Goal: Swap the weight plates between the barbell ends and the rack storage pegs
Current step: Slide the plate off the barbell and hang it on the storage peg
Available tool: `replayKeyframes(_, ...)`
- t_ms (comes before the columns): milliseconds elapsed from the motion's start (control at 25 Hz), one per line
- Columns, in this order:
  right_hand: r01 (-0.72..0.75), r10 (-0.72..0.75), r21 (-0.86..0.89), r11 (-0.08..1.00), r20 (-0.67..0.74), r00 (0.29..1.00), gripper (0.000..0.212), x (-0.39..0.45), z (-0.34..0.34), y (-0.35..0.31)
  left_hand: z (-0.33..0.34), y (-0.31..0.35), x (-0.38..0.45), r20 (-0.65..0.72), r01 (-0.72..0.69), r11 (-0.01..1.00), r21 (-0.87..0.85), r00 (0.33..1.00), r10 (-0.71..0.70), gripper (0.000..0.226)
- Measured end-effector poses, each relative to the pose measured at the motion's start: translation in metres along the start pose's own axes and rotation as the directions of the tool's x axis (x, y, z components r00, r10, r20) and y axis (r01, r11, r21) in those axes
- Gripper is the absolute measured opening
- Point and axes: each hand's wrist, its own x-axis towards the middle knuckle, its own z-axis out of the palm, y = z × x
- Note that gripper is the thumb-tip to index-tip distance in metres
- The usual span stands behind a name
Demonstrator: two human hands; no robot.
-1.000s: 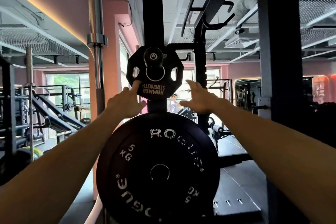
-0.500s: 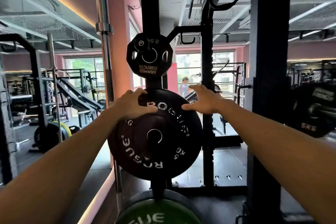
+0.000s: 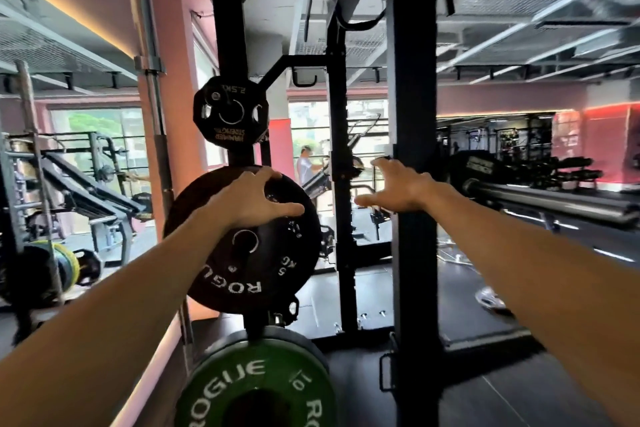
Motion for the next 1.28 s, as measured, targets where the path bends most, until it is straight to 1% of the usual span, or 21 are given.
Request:
replayKeyframes(80, -0.052, 0.052, -0.045, 0.998, -0.007, 0.999, 0.101, -0.026, -0.013, 0.023, 0.009, 0.030, -0.006, 0.031, -0.035, 0.998, -0.051, 0.999, 0.037, 0.094)
replayKeyframes(200, -0.137, 0.137, -0.089, 0.987, -0.005, 0.991, 0.103, -0.061, -0.037, 0.063, 0.026, 0.076, -0.007, 0.091, -0.062, 0.995, -0.074, 0.993, 0.069, 0.105)
replayKeyframes(240, -0.167, 0.167, -0.092, 0.982, -0.010, 0.986, 0.102, -0.073, -0.045, 0.080, 0.034, 0.095, -0.007, 0.100, -0.080, 0.992, -0.095, 0.991, 0.089, 0.105)
replayKeyframes(320, -0.226, 0.226, -0.094, 0.970, -0.016, 0.974, 0.099, -0.096, -0.059, 0.117, 0.052, 0.134, -0.007, 0.104, -0.134, 0.980, -0.149, 0.983, 0.150, 0.093)
replayKeyframes(400, -0.274, 0.274, -0.086, 0.958, -0.007, 0.962, 0.099, -0.117, -0.070, 0.157, 0.074, 0.175, -0.004, 0.112, -0.173, 0.969, -0.175, 0.975, 0.194, 0.089)
replayKeyframes(560, -0.346, 0.346, -0.080, 0.935, -0.017, 0.938, 0.102, -0.145, -0.095, 0.243, 0.122, 0.253, 0.013, 0.126, -0.192, 0.963, -0.189, 0.968, 0.218, 0.093)
replayKeyframes(640, -0.379, 0.378, -0.069, 0.923, -0.024, 0.926, 0.103, -0.153, -0.109, 0.293, 0.147, 0.297, 0.025, 0.132, -0.205, 0.957, -0.204, 0.963, 0.234, 0.098)
replayKeyframes(720, -0.390, 0.389, -0.070, 0.918, -0.022, 0.921, 0.105, -0.157, -0.119, 0.342, 0.171, 0.337, 0.039, 0.111, -0.212, 0.950, -0.229, 0.964, 0.242, 0.102)
replayKeyframes(840, -0.394, 0.395, -0.083, 0.915, -0.006, 0.919, 0.103, -0.153, -0.124, 0.395, 0.198, 0.377, 0.055, 0.092, -0.212, 0.950, -0.229, 0.967, 0.238, 0.095)
replayKeyframes(1000, -0.376, 0.377, -0.058, 0.925, 0.018, 0.926, 0.098, -0.130, -0.123, 0.447, 0.220, 0.400, 0.081, 0.102, -0.163, 0.967, -0.198, 0.977, 0.186, 0.089)
replayKeyframes(1160, -0.309, 0.308, 0.018, 0.951, 0.048, 0.950, 0.096, -0.094, -0.108, 0.474, 0.228, 0.390, 0.113, 0.066, -0.074, 0.985, -0.155, 0.994, 0.085, 0.093)
replayKeyframes(1280, -0.241, 0.236, 0.082, 0.967, 0.070, 0.969, 0.094, -0.058, -0.085, 0.487, 0.246, 0.375, 0.139, 0.023, 0.007, 0.993, -0.116, 1.000, -0.005, 0.083)
